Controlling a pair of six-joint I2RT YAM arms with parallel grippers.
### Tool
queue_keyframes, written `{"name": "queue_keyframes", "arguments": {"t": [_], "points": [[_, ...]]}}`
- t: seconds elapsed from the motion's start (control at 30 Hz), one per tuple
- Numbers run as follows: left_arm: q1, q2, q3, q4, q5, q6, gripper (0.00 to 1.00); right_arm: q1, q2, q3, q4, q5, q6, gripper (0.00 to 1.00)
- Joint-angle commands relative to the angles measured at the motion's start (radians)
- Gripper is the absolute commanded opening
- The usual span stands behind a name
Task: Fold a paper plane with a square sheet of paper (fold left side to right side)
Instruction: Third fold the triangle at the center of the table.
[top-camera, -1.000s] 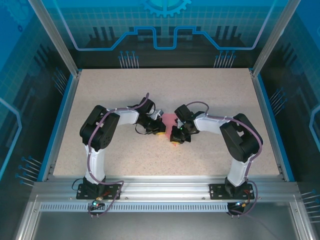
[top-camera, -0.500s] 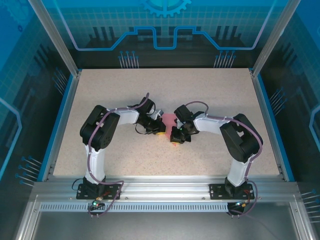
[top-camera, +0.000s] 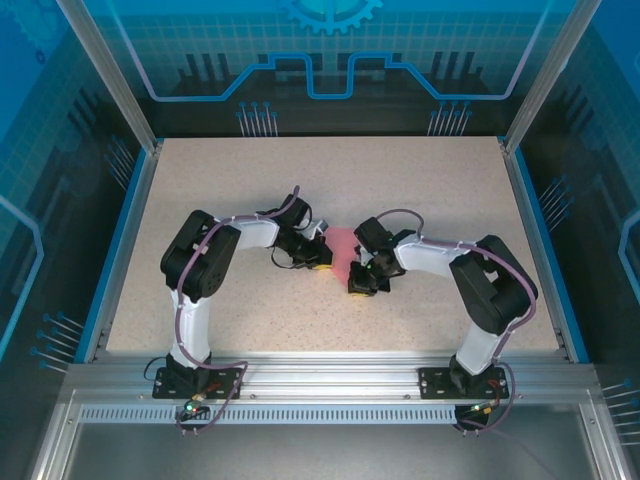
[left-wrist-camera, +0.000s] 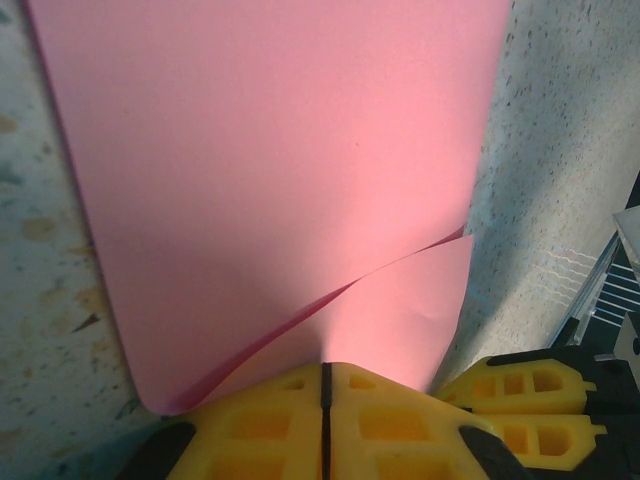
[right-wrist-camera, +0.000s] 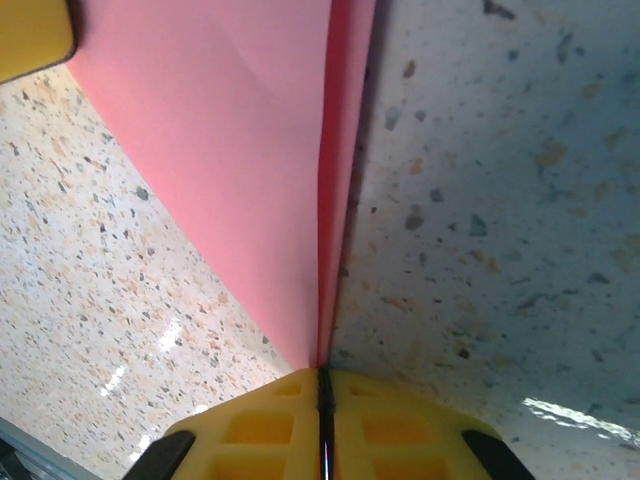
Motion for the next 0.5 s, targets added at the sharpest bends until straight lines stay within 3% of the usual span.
{"name": "queue_keyframes", "arguments": {"t": [0.0,0.23,0.47], "points": [[0.000,0.059,-0.011,-0.067,-0.105,-0.009,0.09,0.018,-0.020,-0.044,-0.141,0.009,-0.024,0.10],[0.001,0.056,-0.011,-0.069,-0.102,-0.011,0.09,0.012,-0.122,-0.007,-0.035,-0.014,-0.037,0.10],[-0.001,0.055,-0.011,-0.065,-0.099,-0.014,0.09,0.019,-0.003,0.082,0.016,-0.018,-0.034,0.10]]}}
